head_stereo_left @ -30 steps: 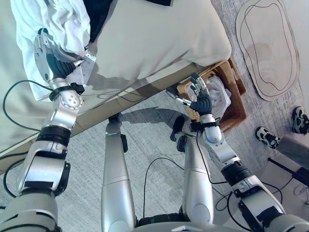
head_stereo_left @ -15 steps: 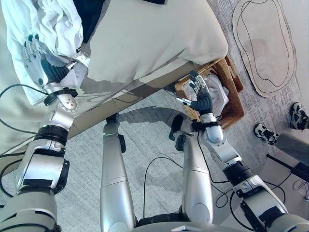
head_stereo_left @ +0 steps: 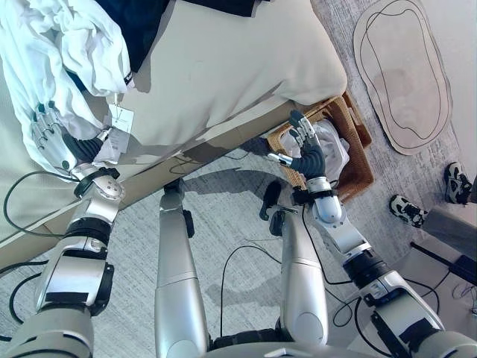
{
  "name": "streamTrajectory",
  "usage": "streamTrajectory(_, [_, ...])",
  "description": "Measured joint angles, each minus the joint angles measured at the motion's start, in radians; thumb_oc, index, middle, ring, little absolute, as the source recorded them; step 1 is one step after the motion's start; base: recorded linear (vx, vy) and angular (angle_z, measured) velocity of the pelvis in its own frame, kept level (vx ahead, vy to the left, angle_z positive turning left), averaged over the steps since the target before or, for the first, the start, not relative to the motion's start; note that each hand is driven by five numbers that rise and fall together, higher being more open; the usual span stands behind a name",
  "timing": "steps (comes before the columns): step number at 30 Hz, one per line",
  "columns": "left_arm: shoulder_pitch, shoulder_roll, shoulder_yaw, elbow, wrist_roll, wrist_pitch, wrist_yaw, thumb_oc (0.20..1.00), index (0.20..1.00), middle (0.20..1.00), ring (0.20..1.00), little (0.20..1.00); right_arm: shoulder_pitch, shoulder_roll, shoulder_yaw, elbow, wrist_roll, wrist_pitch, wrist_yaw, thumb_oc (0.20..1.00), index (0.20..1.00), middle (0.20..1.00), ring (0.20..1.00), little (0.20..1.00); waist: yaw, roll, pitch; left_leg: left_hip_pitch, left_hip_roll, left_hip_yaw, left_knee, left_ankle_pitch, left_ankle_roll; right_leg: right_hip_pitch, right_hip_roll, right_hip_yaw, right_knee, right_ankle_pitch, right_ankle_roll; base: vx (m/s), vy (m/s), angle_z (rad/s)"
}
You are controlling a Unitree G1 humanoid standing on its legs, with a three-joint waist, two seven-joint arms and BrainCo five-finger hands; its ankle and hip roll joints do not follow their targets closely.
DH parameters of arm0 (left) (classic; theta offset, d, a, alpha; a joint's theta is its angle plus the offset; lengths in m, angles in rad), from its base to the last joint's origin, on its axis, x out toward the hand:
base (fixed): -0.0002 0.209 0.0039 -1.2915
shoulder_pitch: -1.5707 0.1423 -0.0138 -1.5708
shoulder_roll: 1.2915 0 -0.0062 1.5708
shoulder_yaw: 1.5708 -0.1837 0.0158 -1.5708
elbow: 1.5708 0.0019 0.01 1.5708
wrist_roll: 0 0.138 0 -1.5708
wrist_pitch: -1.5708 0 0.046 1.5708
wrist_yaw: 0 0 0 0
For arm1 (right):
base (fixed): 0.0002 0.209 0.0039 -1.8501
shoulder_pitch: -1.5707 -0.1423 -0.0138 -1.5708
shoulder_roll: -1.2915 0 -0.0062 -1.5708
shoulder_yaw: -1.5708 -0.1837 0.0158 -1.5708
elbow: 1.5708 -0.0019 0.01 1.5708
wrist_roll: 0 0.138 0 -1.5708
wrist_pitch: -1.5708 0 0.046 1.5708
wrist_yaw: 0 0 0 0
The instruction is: Pick up clothes into the bucket
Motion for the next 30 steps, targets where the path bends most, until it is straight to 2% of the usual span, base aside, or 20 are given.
streamTrajectory(3, [-0.009,-0.004,-0.002,0.015,-0.022,0.000,-0.006,1.000,1.000,1.000,1.000,1.000,0.003,0.000,0.000,0.000,0.003,0.000,-0.001,1.000,1.000,1.000,1.000,1.000,-0.001,0.000,0.000,0.001,0.000,0.001,0.000,0.002,0.003,0.003,0.001,0.000,-0.004,0.002,0.002,0.00,0.000,0.00])
streamTrajectory(4, [-0.011,-0.005,-0.002,0.015,-0.026,0.000,-0.012,0.815,0.815,0.815,0.815,0.815,0.004,0.000,0.000,0.000,0.003,0.000,-0.001,1.000,1.000,1.000,1.000,1.000,-0.001,0.000,0.000,0.001,0.000,0.001,0.001,0.002,0.003,0.004,0.001,-0.001,-0.005,0.003,0.005,0.00,0.000,0.00])
streamTrajectory(5, [-0.015,-0.008,-0.003,0.015,-0.031,0.000,-0.019,0.200,0.200,0.200,0.200,0.200,0.004,0.000,0.000,0.000,0.003,0.000,-0.001,1.000,1.000,1.000,1.000,1.000,-0.001,0.000,0.000,0.002,-0.001,0.001,0.002,0.002,0.003,0.006,0.001,-0.001,-0.006,0.004,0.006,0.00,0.000,0.00])
streamTrajectory(14, [-0.057,0.019,-0.001,0.008,-0.084,-0.005,-0.087,0.200,0.200,0.200,0.200,0.200,0.005,0.000,-0.002,-0.001,0.003,0.002,0.000,1.000,1.000,1.000,1.000,1.000,0.005,0.001,-0.002,0.021,-0.011,0.001,-0.003,-0.001,0.000,0.028,-0.011,-0.003,-0.010,0.000,0.000,0.00,0.003,0.01])
streamTrajectory(20, [-0.051,0.006,0.001,0.007,-0.111,-0.006,-0.126,0.200,0.200,0.200,0.200,0.200,0.007,0.001,-0.002,0.000,0.003,0.005,0.000,1.000,1.000,1.000,1.000,1.000,0.012,0.001,-0.002,0.057,-0.015,0.014,-0.025,0.003,0.005,0.057,-0.015,0.003,-0.034,0.009,0.007,0.00,-0.002,-0.01])
streamTrajectory(24, [-0.024,-0.050,0.050,0.026,-0.168,-0.013,-0.176,0.200,0.200,0.200,0.200,0.200,0.022,0.002,-0.002,0.003,0.002,0.010,0.001,1.000,1.000,1.000,1.000,1.000,0.027,0.002,-0.008,0.146,-0.015,0.030,-0.068,0.002,0.009,0.142,-0.016,0.001,-0.079,0.018,0.018,0.03,-0.017,-0.01])
streamTrajectory(30, [0.152,-0.158,0.086,-0.124,-0.247,-0.045,-0.205,0.200,0.200,0.200,0.200,0.200,0.083,0.002,-0.013,0.002,0.001,0.035,0.002,1.000,1.000,1.000,1.000,1.000,0.040,0.004,-0.055,0.321,-0.023,0.052,-0.163,0.021,0.023,0.324,-0.021,-0.022,-0.187,0.035,0.025,0.04,-0.025,0.04])
